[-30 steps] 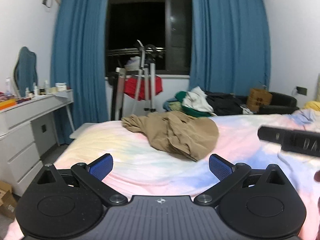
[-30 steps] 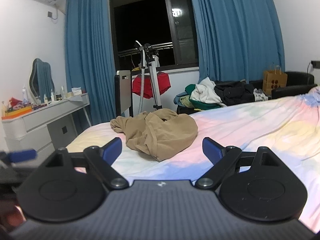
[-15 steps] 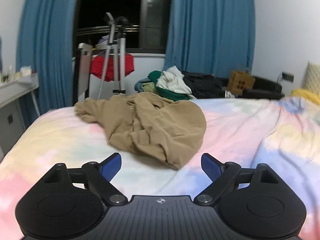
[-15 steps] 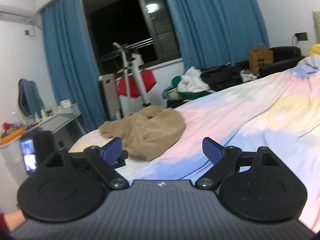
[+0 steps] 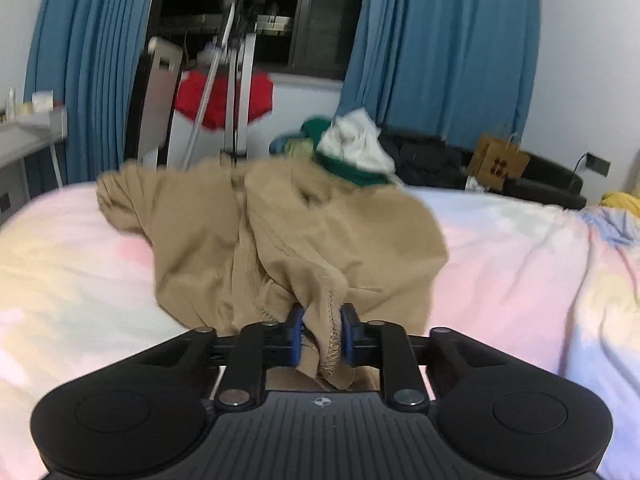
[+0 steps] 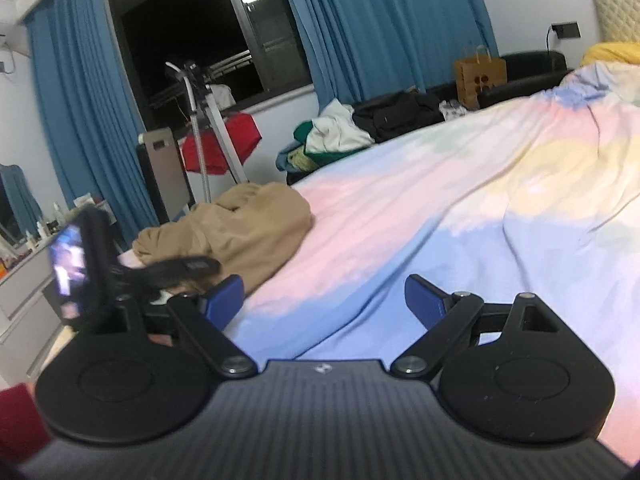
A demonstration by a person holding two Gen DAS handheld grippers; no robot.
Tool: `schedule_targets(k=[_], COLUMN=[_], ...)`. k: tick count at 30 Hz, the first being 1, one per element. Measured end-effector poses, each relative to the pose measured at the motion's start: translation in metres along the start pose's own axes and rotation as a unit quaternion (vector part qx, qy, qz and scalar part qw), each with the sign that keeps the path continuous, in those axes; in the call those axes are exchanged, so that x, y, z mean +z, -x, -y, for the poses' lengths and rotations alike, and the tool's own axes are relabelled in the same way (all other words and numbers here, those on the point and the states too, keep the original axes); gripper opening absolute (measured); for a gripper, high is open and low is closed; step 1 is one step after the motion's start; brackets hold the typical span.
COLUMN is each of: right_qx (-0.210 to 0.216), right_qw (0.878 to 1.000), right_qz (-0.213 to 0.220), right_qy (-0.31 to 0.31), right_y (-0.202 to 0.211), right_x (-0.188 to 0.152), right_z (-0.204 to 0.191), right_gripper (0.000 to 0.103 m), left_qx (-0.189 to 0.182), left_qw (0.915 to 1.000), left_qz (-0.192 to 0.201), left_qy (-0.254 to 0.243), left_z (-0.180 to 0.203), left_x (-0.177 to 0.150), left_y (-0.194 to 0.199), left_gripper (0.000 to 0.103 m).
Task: Fold clothes
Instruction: 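Grasp the tan T-shirt with the left gripper and lift it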
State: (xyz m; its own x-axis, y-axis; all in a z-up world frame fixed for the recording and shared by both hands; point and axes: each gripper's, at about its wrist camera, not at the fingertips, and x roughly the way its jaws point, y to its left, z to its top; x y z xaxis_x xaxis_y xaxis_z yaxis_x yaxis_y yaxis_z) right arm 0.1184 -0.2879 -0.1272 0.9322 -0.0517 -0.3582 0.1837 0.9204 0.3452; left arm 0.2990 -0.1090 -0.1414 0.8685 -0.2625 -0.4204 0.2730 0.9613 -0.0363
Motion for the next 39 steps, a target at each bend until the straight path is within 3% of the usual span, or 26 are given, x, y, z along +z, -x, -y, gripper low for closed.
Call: schedule_targets(k=[6, 12, 18, 24, 27, 31, 33, 36, 39], right_qx=[0.004, 0.021, 0.093, 0.156, 0.170, 0.181, 0.185, 0.193, 0.214], right_qw=[1.000, 0.998, 0.994, 0.984, 0.980, 0.976, 0.974, 0.968, 0.959], right_qz=[0.022, 0.049, 0.033, -0.030, -0.055, -0.101, -0.120, -0.146, -0.166], right_qy=[0.017, 0.041, 0.052, 0.085, 0.082, 0.062, 0.057, 0.068, 0.084], right_y=[0.010, 0.034, 0.066, 0.074, 0.068, 0.048, 0.035, 0.012, -0.009], right_x=[0.002, 0.006, 0.007, -0.001, 0.001, 0.006, 0.006, 0.004, -0.002], right_z=[-0.006, -0.016, -0.031, -0.056, -0.068, -0.082, -0.090, -0.111, -0.142], right_gripper=[0.089, 0.089, 0.089, 0.089, 0.088, 0.088, 0.088, 0.088, 0.088], left_qx=[-0.012, -0.030, -0.084, -0.104, -0.109, -0.142, -0.156, -0.175, -0.168], left_qw=[0.9969, 0.9949, 0.9940, 0.9937, 0.9917, 0.9885, 0.9867, 0.9838, 0.9826], left_qz=[0.052, 0.069, 0.050, -0.027, -0.045, -0.044, -0.046, -0.017, 0.011], left_qy=[-0.058, -0.067, -0.049, -0.031, -0.050, -0.025, 0.003, 0.038, 0.079], left_z=[-0.004, -0.033, -0.058, -0.052, -0.045, -0.054, -0.065, -0.086, -0.112], left_x=[0.016, 0.031, 0.003, -0.055, -0.069, -0.072, -0.071, -0.064, -0.058], left_y=[0.095, 0.212, 0.306, 0.320, 0.320, 0.334, 0.341, 0.347, 0.351], left_gripper=[0.014, 0.014, 0.014, 0.015, 0.018, 0.028, 0.039, 0.051, 0.053])
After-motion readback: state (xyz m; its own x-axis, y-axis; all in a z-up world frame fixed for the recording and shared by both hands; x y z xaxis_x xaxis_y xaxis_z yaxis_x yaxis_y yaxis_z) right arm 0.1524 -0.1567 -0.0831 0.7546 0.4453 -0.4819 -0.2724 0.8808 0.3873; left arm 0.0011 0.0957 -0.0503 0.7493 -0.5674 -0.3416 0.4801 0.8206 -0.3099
